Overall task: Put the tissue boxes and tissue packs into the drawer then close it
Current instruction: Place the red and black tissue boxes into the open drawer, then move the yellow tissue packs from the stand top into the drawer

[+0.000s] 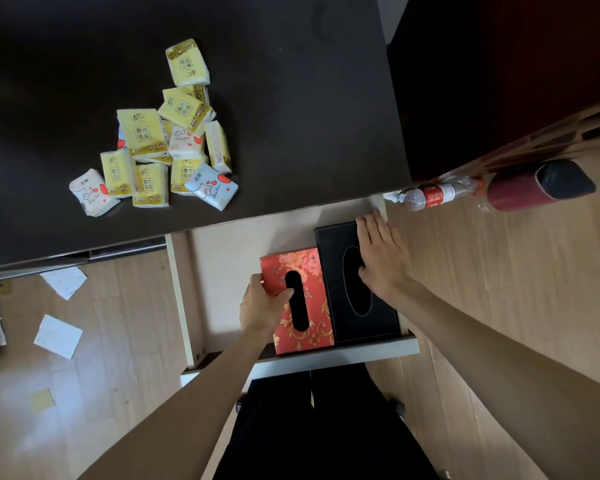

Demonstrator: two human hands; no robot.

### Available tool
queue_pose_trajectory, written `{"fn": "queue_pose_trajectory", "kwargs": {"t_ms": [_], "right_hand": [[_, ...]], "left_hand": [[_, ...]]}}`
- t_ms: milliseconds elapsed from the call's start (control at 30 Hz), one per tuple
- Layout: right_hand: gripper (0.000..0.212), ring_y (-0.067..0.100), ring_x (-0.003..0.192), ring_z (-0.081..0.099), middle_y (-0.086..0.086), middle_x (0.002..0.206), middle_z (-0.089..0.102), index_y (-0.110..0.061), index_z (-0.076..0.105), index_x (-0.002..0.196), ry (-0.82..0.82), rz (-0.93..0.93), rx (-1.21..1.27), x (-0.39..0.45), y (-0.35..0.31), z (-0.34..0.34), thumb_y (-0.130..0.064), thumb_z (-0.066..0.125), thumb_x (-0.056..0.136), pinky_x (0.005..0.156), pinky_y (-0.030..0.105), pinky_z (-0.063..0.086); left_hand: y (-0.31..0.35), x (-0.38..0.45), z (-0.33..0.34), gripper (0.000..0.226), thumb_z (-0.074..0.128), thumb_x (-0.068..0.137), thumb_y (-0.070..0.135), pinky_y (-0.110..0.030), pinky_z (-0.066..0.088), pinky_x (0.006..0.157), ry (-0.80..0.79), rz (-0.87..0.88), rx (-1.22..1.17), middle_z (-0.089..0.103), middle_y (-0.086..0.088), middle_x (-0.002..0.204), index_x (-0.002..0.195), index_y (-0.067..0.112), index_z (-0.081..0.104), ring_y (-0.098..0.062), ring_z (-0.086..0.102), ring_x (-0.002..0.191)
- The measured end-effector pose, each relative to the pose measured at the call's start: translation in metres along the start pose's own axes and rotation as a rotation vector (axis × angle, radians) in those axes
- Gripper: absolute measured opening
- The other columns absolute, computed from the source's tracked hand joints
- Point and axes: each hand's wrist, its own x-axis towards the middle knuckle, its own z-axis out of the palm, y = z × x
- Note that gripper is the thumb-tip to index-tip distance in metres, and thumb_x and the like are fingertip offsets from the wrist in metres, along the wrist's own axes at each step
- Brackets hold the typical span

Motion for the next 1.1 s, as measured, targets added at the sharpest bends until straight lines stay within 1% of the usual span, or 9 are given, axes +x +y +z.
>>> {"fn": "queue_pose_trajectory", "kwargs": {"t_ms": [267, 333, 500, 567, 633, 733, 900, 1000, 1100], "right_hand": [[0.090, 0.033, 0.157, 0.011, 0.019, 0.168, 0.019, -0.001, 0.018, 0.160, -0.062, 0.050, 0.166, 0.002, -0.013, -0.024, -0.025, 0.068, 0.089, 0.126, 0.048, 0.019], [0.082, 0.034, 0.154, 0.021, 0.019, 0.165, 0.027, -0.001, 0.027, 0.157, -0.048, 0.082, 0.230, 0.000, -0.020, -0.030, -0.025, 0.067, 0.089, 0.123, 0.046, 0.026], [0.038, 0.025, 0.122, 0.057, 0.007, 0.132, 0.063, -0.011, 0.063, 0.130, 0.052, 0.121, 0.565, -0.002, -0.055, -0.047, -0.018, 0.059, 0.093, 0.094, 0.040, 0.051], [0.028, 0.016, 0.112, 0.064, -0.001, 0.120, 0.070, -0.017, 0.068, 0.122, 0.096, 0.133, 0.741, 0.001, -0.076, -0.057, -0.017, 0.058, 0.096, 0.084, 0.029, 0.050], [0.021, 0.006, 0.101, 0.065, -0.007, 0.110, 0.072, -0.020, 0.070, 0.116, 0.146, 0.137, 0.874, 0.008, -0.102, -0.070, -0.020, 0.058, 0.098, 0.079, 0.021, 0.047], [0.020, -0.004, 0.098, 0.064, -0.015, 0.105, 0.070, -0.024, 0.070, 0.115, 0.217, 0.142, 1.014, 0.030, -0.142, -0.093, -0.021, 0.058, 0.098, 0.082, 0.018, 0.048], [0.039, 0.006, 0.105, 0.061, -0.007, 0.121, 0.063, -0.016, 0.058, 0.135, 0.295, 0.222, 1.107, 0.090, -0.195, -0.132, -0.018, 0.064, 0.096, 0.090, 0.026, 0.049], [0.054, 0.011, 0.105, 0.062, -0.007, 0.122, 0.059, -0.016, 0.048, 0.144, 0.243, 0.282, 1.136, 0.124, -0.215, -0.146, -0.030, 0.068, 0.095, 0.085, 0.029, 0.051], [0.047, 0.015, 0.096, 0.067, -0.002, 0.112, 0.065, -0.015, 0.055, 0.131, 0.228, 0.351, 1.034, 0.140, -0.229, -0.146, -0.037, 0.070, 0.092, 0.068, 0.028, 0.048]], "left_hand": [[-0.005, -0.017, -0.001, 0.049, 0.076, 0.084, 0.033, -0.039, 0.048, 0.069, -0.093, 0.007, 0.034, 0.064, -0.003, 0.102, 0.115, 0.017, 0.042, -0.026, 0.064, 0.088], [-0.005, -0.018, -0.005, 0.050, 0.075, 0.085, 0.027, -0.040, 0.050, 0.071, -0.137, 0.004, 0.038, 0.064, -0.003, 0.102, 0.120, 0.016, 0.040, -0.026, 0.065, 0.091], [-0.014, -0.014, -0.038, 0.041, 0.067, 0.084, 0.027, -0.042, 0.057, 0.085, -0.308, 0.000, -0.037, 0.071, -0.005, 0.105, 0.121, 0.014, 0.057, -0.026, 0.069, 0.095], [-0.021, -0.012, -0.059, 0.042, 0.065, 0.079, 0.038, -0.035, 0.055, 0.087, -0.375, 0.046, -0.033, 0.072, 0.000, 0.108, 0.117, 0.020, 0.063, -0.021, 0.068, 0.099], [-0.028, -0.006, -0.084, 0.033, 0.060, 0.084, 0.036, -0.033, 0.054, 0.087, -0.385, 0.119, -0.046, 0.070, 0.008, 0.105, 0.114, 0.025, 0.065, -0.016, 0.066, 0.101], [-0.035, 0.008, -0.127, 0.021, 0.057, 0.092, 0.025, -0.028, 0.054, 0.083, -0.253, 0.217, -0.170, 0.067, 0.014, 0.097, 0.110, 0.029, 0.068, -0.011, 0.065, 0.096], [-0.005, 0.047, -0.211, 0.025, 0.060, 0.093, 0.014, -0.025, 0.057, 0.082, 0.016, 0.414, -0.301, 0.068, 0.016, 0.101, 0.113, 0.029, 0.065, 0.000, 0.064, 0.093], [0.029, 0.080, -0.256, 0.030, 0.063, 0.093, 0.013, -0.021, 0.053, 0.087, 0.156, 0.600, -0.267, 0.062, 0.023, 0.110, 0.119, 0.027, 0.062, 0.004, 0.060, 0.105], [0.061, 0.118, -0.282, 0.039, 0.067, 0.090, 0.018, -0.025, 0.050, 0.084, 0.372, 0.702, -0.059, 0.054, 0.007, 0.130, 0.127, 0.024, 0.057, -0.010, 0.051, 0.119]]}}
